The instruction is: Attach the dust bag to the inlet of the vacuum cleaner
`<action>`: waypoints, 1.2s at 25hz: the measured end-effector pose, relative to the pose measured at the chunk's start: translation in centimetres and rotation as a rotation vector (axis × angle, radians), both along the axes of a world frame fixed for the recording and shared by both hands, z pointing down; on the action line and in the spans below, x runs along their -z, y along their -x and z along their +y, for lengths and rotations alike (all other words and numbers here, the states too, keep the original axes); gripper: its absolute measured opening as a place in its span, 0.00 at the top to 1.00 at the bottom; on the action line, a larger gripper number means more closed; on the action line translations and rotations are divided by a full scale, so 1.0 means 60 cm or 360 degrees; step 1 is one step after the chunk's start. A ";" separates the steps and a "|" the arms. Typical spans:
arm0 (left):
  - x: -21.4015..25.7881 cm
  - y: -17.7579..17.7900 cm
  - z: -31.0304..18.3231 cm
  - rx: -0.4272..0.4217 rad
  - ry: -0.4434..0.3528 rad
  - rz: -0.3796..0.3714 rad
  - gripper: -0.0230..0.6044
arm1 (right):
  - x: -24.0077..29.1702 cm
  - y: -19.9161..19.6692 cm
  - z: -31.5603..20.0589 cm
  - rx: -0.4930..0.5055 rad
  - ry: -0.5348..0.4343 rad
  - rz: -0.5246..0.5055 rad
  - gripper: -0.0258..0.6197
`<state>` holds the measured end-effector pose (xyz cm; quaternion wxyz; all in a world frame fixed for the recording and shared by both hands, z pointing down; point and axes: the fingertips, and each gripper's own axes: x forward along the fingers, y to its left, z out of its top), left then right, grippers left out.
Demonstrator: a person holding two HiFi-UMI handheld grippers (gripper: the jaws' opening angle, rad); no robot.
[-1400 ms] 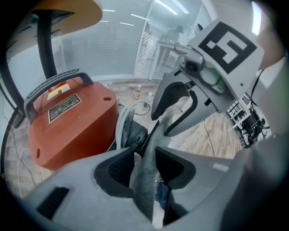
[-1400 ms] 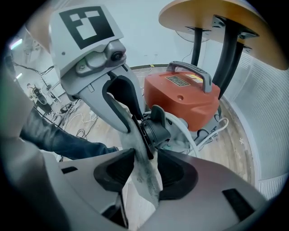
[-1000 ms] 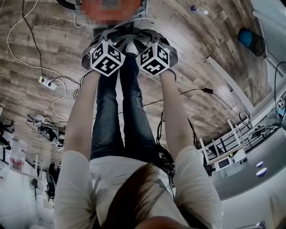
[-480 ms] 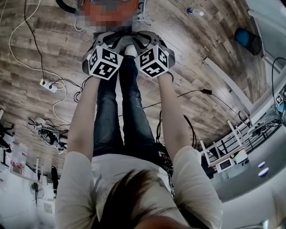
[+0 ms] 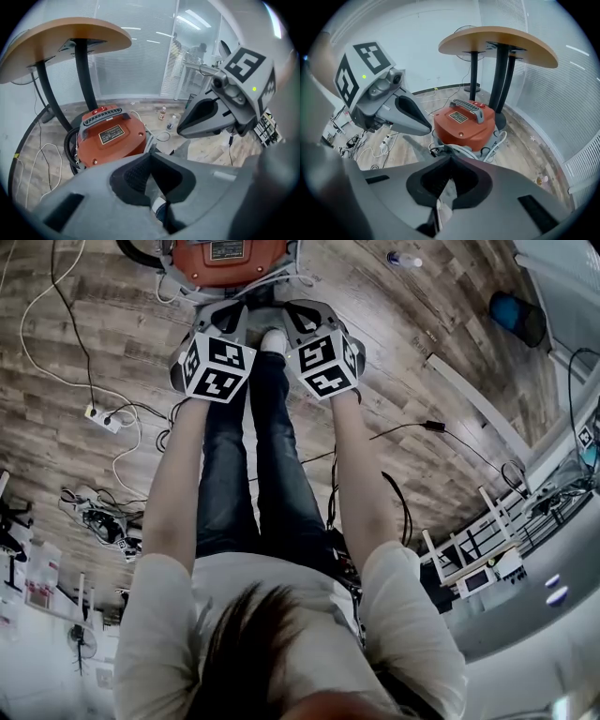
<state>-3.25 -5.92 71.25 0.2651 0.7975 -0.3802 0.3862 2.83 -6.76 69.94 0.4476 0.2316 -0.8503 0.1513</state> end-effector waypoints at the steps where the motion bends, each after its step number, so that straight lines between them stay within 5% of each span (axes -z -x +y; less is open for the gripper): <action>1: 0.007 0.001 -0.002 0.0019 -0.0011 0.0007 0.94 | 0.008 0.000 -0.004 -0.0013 -0.0010 -0.0013 0.96; 12: 0.115 -0.007 -0.055 0.0164 -0.0191 0.0118 0.94 | 0.103 -0.009 -0.053 -0.0231 -0.0081 -0.0165 0.96; 30: 0.384 0.023 -0.140 0.0310 -0.0561 0.0217 0.94 | 0.382 -0.038 -0.148 -0.0502 -0.0340 -0.0391 0.96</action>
